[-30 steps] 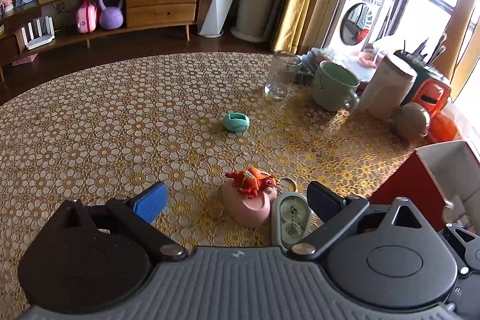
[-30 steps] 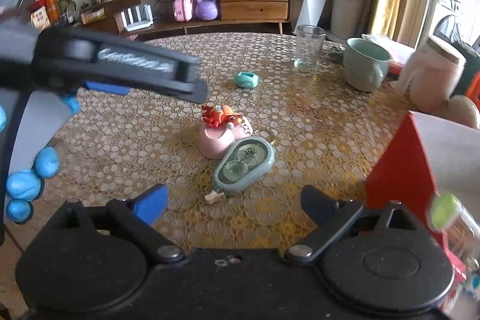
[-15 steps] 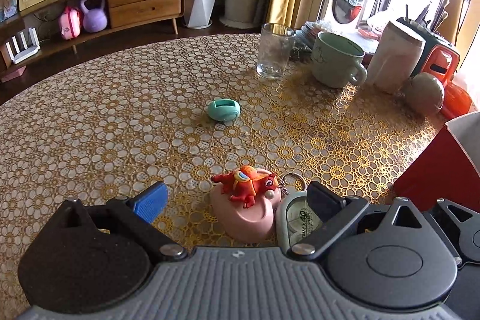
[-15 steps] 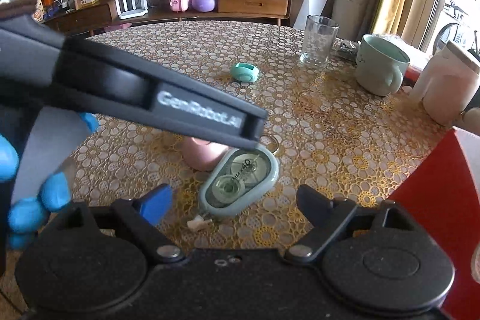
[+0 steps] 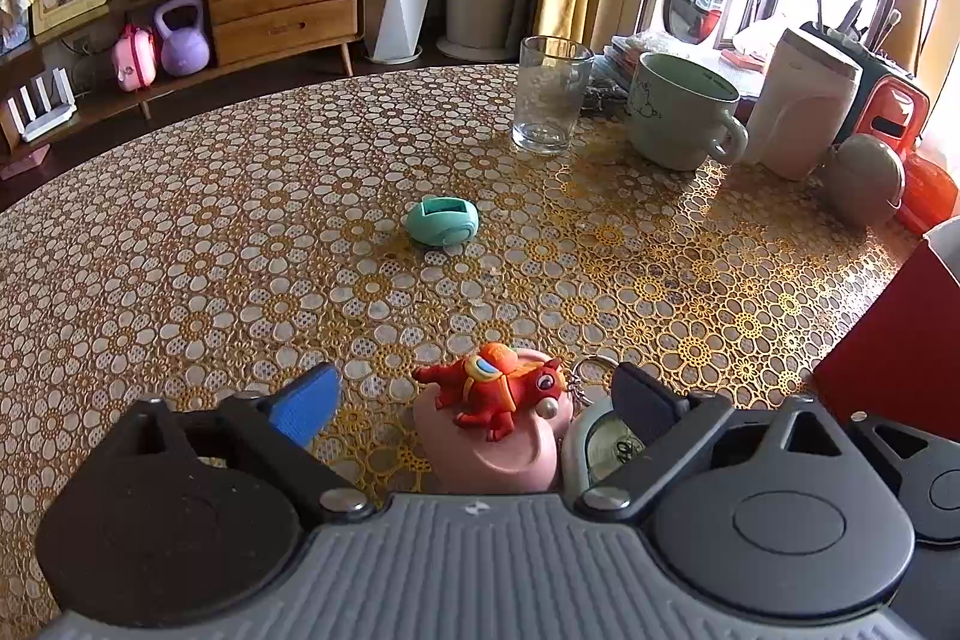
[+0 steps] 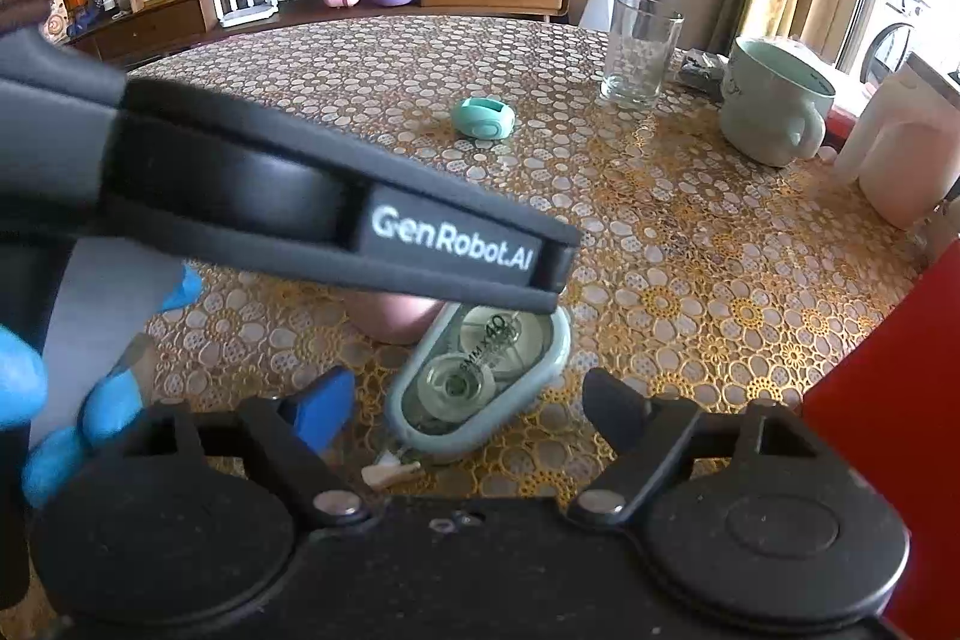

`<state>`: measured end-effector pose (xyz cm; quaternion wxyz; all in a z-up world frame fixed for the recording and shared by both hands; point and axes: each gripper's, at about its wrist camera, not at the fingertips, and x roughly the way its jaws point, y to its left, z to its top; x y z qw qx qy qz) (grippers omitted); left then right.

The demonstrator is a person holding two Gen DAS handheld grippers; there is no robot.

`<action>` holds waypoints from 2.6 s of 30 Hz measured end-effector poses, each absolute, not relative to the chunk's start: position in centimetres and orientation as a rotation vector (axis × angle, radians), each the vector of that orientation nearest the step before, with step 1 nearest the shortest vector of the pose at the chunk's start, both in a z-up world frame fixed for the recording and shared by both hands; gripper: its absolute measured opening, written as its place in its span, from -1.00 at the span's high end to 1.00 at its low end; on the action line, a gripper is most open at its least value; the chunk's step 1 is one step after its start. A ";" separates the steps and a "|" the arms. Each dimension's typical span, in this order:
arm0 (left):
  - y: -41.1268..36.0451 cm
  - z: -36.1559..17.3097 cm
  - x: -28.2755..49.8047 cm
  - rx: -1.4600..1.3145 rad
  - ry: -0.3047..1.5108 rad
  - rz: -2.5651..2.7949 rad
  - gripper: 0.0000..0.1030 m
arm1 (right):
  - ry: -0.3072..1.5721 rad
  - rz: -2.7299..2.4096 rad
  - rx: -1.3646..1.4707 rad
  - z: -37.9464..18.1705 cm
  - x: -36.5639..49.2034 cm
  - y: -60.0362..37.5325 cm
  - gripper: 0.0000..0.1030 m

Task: Organize rigid objects
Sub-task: 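Close the left tool on the red dinosaur toy while the right tool grasps the green tape dispenser, then carry the dinosaur toy and tape dispenser over the red box with both tools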

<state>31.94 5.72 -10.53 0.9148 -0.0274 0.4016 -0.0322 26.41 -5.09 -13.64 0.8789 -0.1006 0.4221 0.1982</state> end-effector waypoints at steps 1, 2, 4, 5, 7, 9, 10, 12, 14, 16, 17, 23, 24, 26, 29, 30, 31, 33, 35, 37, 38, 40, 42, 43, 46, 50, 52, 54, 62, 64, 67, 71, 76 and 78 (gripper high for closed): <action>5.7 -10.7 32.1 -0.056 0.831 -0.068 -0.73 | 0.880 0.411 -0.210 -13.6 26.4 -5.0 -0.56; 5.7 -10.7 32.2 -0.056 0.835 -0.066 -0.72 | 0.880 0.410 -0.212 -13.6 26.4 -4.9 -0.53; 5.7 -10.8 32.2 -0.062 0.835 -0.064 -0.71 | 0.885 0.412 -0.212 -13.7 26.6 -4.8 -0.41; 5.7 -10.9 32.2 -0.064 0.834 -0.065 -0.61 | 0.887 0.411 -0.214 -13.7 26.6 -4.7 -0.41; 5.6 -10.9 32.3 -0.063 0.839 -0.069 -0.40 | 0.886 0.409 -0.219 -13.7 26.6 -4.7 -0.38; 5.6 -11.0 32.3 -0.066 0.838 -0.071 -0.35 | 0.882 0.404 -0.226 -13.6 26.5 -4.7 -0.29; 5.6 -11.0 32.3 -0.066 0.836 -0.073 -0.32 | 0.882 0.402 -0.225 -13.6 26.5 -4.7 -0.20; 5.6 -10.9 32.3 -0.072 0.837 -0.083 -0.12 | 0.887 0.404 -0.224 -13.4 26.5 -4.8 -0.15; 5.6 -10.9 32.3 -0.069 0.835 -0.078 -0.12 | 0.892 0.406 -0.226 -13.3 26.4 -4.9 -0.04; 5.6 -10.9 32.2 -0.067 0.832 -0.075 -0.11 | 0.894 0.408 -0.232 -13.2 26.2 -5.0 0.10; 5.6 -10.8 32.1 -0.068 0.829 -0.074 -0.11 | 0.895 0.409 -0.235 -13.2 26.1 -5.0 0.12; 5.8 -10.2 31.4 -0.074 0.817 -0.081 -0.09 | 0.894 0.406 -0.238 -13.1 25.2 -6.2 0.22; 5.8 -10.1 31.3 -0.071 0.813 -0.081 -0.09 | 0.893 0.405 -0.238 -13.1 24.9 -6.5 0.22; 5.8 -9.8 31.0 -0.070 0.807 -0.083 -0.09 | 0.894 0.405 -0.232 -12.9 24.5 -7.1 0.22; 5.9 -9.5 30.5 -0.084 0.806 -0.085 -0.09 | 0.890 0.408 -0.205 -12.3 23.9 -8.1 0.22; 6.0 -9.3 30.2 -0.089 0.804 -0.086 -0.09 | 0.888 0.411 -0.195 -11.9 23.6 -8.4 0.22; 6.0 -9.1 30.0 -0.093 0.804 -0.088 -0.09 | 0.883 0.414 -0.188 -11.6 23.3 -8.7 0.22; 6.1 -8.7 29.5 -0.098 0.801 -0.092 -0.09 | 0.869 0.424 -0.179 -10.8 22.7 -9.2 0.23; 6.0 -8.2 28.9 -0.101 0.800 -0.097 -0.09 | 0.861 0.434 -0.171 -10.1 22.1 -9.7 0.23; 6.0 -7.6 28.3 -0.100 0.800 -0.097 -0.09 | 0.854 0.441 -0.169 -9.5 21.3 -10.2 0.23; 5.9 -7.3 28.0 -0.098 0.801 -0.096 -0.09 | 0.850 0.442 -0.169 -9.3 21.0 -10.5 0.23; 5.7 -6.7 27.3 -0.099 0.799 -0.101 -0.09 | 0.843 0.441 -0.165 -8.9 20.5 -11.1 0.23; 5.4 -6.1 26.4 -0.099 0.793 -0.105 -0.09 | 0.837 0.440 -0.151 -8.3 19.8 -11.8 0.23; 5.3 -5.8 26.0 -0.099 0.790 -0.110 -0.09 | 0.833 0.443 -0.143 -8.0 19.5 -12.1 0.23; 4.6 -4.6 24.7 -0.099 0.780 -0.128 -0.09 | 0.811 0.450 -0.122 -6.6 18.4 -13.1 0.23; 3.7 -2.8 23.1 -0.106 0.775 -0.154 -0.09 | 0.776 0.458 -0.089 -4.2 17.1 -14.8 0.23; 3.1 -1.9 22.3 -0.104 0.768 -0.167 -0.09 | 0.764 0.461 -0.073 -3.1 16.5 -15.8 0.23; 2.4 -0.9 21.5 -0.101 0.761 -0.180 -0.09 | 0.748 0.455 -0.058 -2.1 16.0 -17.0 0.22; -1.5 1.8 19.0 -0.090 0.743 -0.243 -0.09 | 0.702 0.416 -0.009 0.3 14.7 -22.0 0.22; -2.7 2.3 18.5 -0.081 0.739 -0.258 -0.09 | 0.695 0.402 0.000 0.5 14.5 -23.2 0.22; -4.5 2.9 18.0 -0.067 0.732 -0.281 -0.09 | 0.684 0.383 0.008 0.9 14.2 -25.2 0.22; -6.9 3.6 17.6 -0.057 0.723 -0.310 -0.09 | 0.676 0.349 0.014 1.1 14.0 -27.8 0.22; -9.7 3.5 17.3 -0.043 0.726 -0.347 -0.09 | 0.673 0.296 0.023 1.0 14.0 -30.7 0.22; -10.7 3.4 17.4 -0.037 0.730 -0.360 -0.09 | 0.674 0.277 0.031 0.9 14.1 -31.8 0.22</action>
